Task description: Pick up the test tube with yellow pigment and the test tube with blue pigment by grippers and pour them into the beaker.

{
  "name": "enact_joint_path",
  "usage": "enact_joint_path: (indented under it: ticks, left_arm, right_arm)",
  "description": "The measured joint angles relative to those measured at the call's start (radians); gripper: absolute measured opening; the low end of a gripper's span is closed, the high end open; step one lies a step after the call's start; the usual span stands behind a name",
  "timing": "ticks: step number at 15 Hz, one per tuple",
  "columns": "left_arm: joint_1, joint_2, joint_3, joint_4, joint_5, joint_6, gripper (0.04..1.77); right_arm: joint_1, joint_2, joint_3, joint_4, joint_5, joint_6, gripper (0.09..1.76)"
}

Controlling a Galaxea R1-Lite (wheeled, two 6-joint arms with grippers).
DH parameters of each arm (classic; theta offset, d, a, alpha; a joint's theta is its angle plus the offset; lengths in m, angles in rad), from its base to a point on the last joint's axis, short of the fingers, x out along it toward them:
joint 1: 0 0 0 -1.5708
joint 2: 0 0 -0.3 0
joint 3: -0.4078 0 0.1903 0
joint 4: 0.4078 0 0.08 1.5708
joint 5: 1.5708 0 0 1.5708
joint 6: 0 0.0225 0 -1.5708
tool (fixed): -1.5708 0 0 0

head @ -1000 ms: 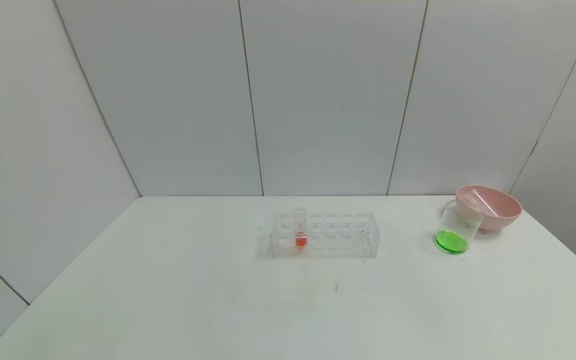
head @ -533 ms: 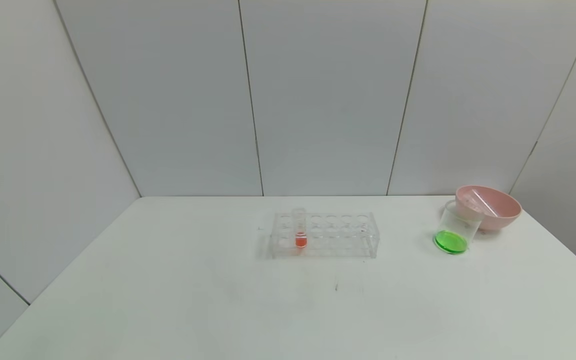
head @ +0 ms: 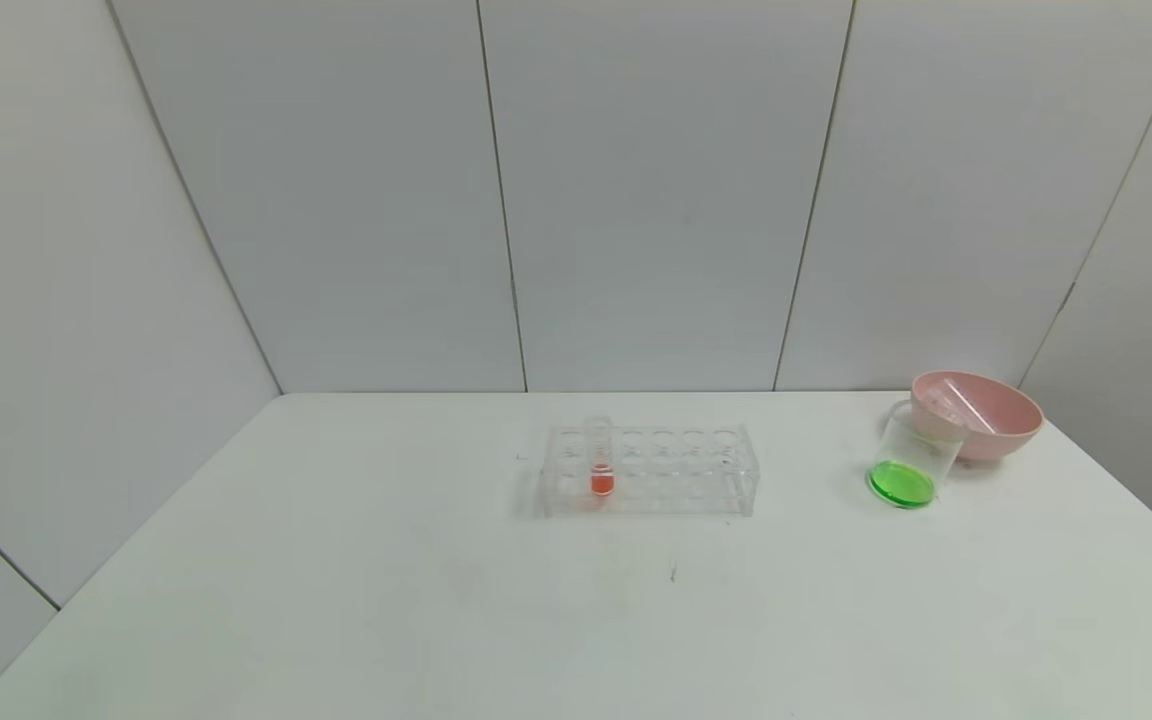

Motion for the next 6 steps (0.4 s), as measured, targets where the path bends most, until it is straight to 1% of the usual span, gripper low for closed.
enact_joint_path:
  ticks: [1,2,6]
  left_arm:
    - [0.000,0.000,0.000,0.000,0.000,0.000,1.76]
    - [0.000,0.000,0.000,0.000,0.000,0.000,1.76]
    - [0.000,0.000,0.000,0.000,0.000,0.000,1.76]
  right_arm:
    - [0.005,-0.001,0.000,0.019,-0.018,0.040,1.70]
    - [0.007,-0.001,-0.001,0.009,-0.022,0.052,1.70]
    - [0.009,-0.001,0.007,-0.016,-0.025,0.061,1.70]
